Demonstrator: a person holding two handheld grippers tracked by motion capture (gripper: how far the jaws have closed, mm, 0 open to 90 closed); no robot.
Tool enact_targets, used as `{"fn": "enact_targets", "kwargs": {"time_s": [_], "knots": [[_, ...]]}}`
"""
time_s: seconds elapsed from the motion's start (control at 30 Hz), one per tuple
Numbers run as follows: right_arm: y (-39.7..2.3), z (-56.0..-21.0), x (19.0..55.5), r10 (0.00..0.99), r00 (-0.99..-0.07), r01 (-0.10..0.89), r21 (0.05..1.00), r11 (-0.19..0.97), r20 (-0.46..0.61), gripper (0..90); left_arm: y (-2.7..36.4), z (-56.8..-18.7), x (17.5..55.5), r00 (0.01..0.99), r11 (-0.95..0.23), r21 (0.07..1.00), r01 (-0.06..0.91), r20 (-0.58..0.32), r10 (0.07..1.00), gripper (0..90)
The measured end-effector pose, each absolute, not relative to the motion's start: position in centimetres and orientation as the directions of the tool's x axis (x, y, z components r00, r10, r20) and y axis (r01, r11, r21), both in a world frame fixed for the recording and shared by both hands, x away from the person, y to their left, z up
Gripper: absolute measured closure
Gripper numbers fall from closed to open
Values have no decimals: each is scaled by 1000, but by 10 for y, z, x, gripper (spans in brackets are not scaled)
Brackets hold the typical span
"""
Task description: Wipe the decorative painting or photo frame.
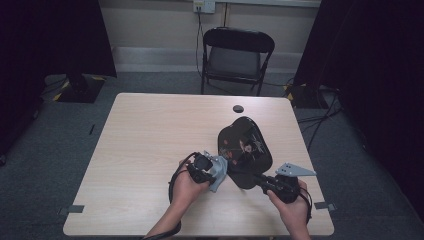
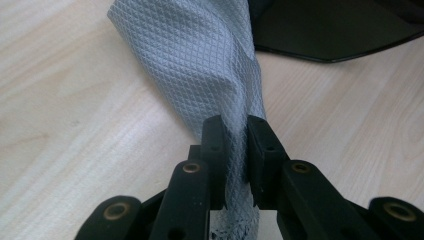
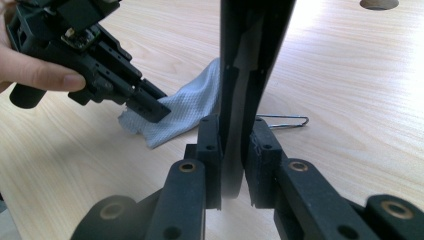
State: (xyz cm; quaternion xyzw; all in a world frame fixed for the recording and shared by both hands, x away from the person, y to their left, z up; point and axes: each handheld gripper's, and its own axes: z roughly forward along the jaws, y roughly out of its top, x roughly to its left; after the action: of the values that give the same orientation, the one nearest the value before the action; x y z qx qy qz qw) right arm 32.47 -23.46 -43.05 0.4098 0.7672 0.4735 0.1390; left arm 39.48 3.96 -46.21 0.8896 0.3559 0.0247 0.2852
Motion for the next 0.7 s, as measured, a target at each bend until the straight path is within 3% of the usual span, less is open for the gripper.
{"fn": "enact_targets", "kwargs": {"time_s": [0.3, 0.7], "knots": [[-234, -431, 325, 761, -625, 497, 841, 214, 176, 795, 46, -454, 391, 740, -578, 522, 627, -169, 650, 798], [-234, -431, 324, 761, -624, 497, 841, 212, 176, 795, 63, -404, 391, 737, -535, 593, 603, -157, 657, 797]]}}
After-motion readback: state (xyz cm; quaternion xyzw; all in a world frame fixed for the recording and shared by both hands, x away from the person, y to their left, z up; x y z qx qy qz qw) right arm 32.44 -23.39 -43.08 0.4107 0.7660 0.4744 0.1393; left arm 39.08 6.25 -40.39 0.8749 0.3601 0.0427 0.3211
